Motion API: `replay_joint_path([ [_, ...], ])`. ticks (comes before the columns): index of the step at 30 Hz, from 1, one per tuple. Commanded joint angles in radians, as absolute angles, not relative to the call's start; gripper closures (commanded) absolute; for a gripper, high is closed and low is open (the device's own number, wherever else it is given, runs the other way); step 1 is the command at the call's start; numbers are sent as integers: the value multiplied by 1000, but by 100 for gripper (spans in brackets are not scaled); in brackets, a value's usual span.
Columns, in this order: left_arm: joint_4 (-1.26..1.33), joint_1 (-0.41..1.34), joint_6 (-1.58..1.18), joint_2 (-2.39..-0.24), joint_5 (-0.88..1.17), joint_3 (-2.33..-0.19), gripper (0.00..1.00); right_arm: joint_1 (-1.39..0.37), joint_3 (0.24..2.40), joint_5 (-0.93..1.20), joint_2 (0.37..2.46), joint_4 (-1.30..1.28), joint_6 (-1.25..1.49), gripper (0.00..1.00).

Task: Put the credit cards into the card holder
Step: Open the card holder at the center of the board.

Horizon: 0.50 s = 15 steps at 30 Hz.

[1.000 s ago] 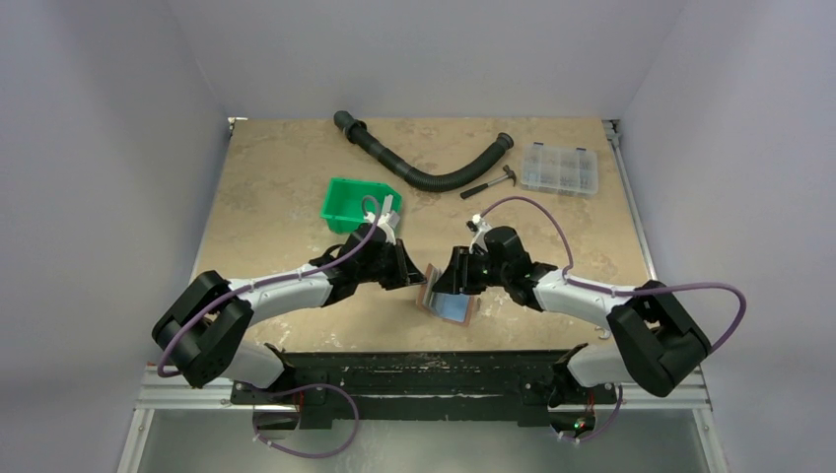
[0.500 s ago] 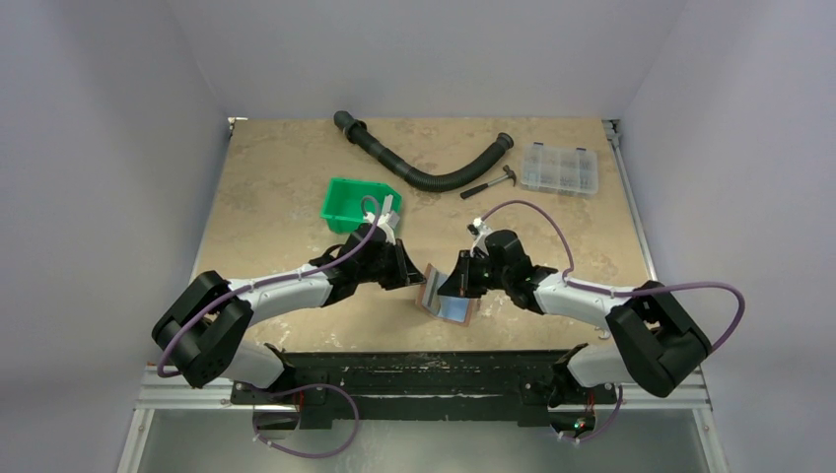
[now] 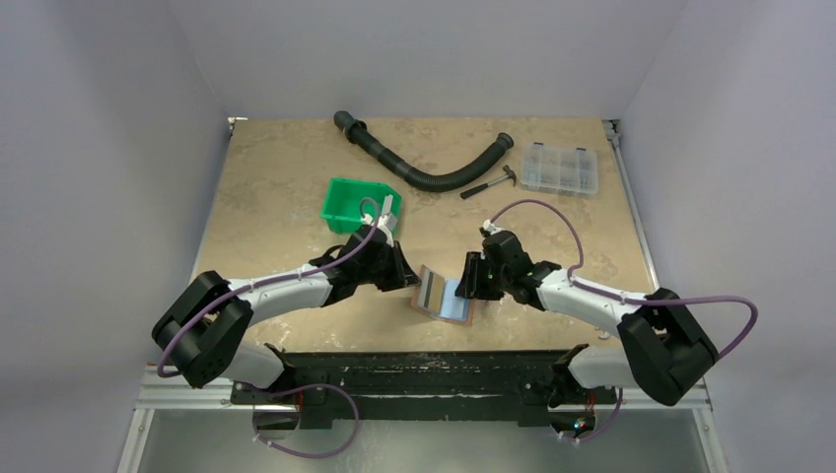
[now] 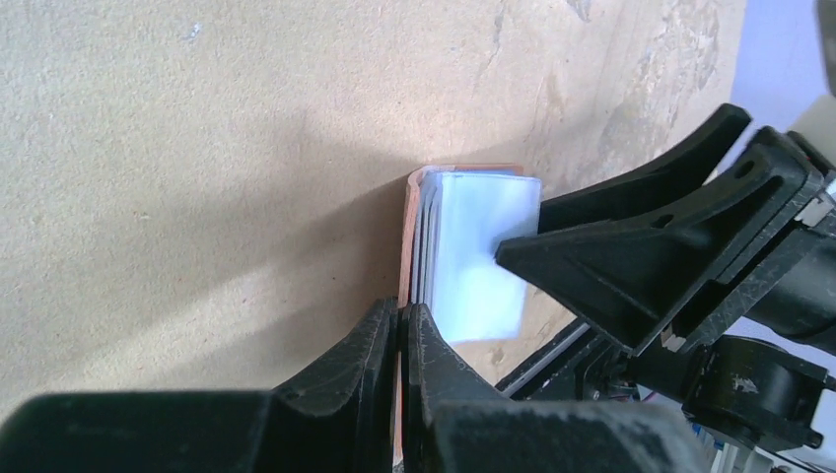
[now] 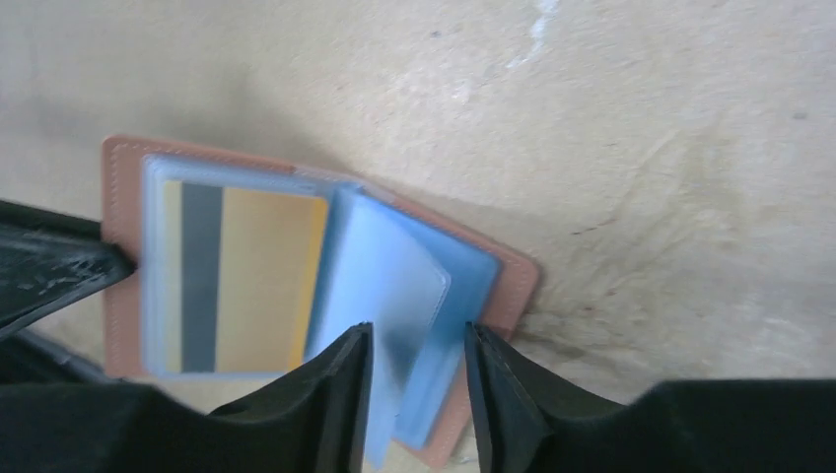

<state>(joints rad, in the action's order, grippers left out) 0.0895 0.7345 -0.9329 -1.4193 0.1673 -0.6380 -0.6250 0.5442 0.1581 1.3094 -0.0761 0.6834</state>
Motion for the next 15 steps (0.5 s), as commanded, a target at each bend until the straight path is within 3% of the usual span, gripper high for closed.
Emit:
replay_joint_path([
  [1,79,739,-912,-1414,148,-642,100,-689,647,-102,1261,-297,613,49],
  [5,22,738,-888,-1410,123,-659,100,-765,721,-116,1234,-309,573,42],
  [11,-183,738,-799,-1352,-8,-741,75,-793,746,-9,1217,-248,554,35],
  [13,-204,738,-776,-1343,-32,-758,68,-789,705,121,1244,-123,596,42],
  [15,-188,738,-770,-1358,-10,-770,63,-787,686,183,1275,-50,622,54],
])
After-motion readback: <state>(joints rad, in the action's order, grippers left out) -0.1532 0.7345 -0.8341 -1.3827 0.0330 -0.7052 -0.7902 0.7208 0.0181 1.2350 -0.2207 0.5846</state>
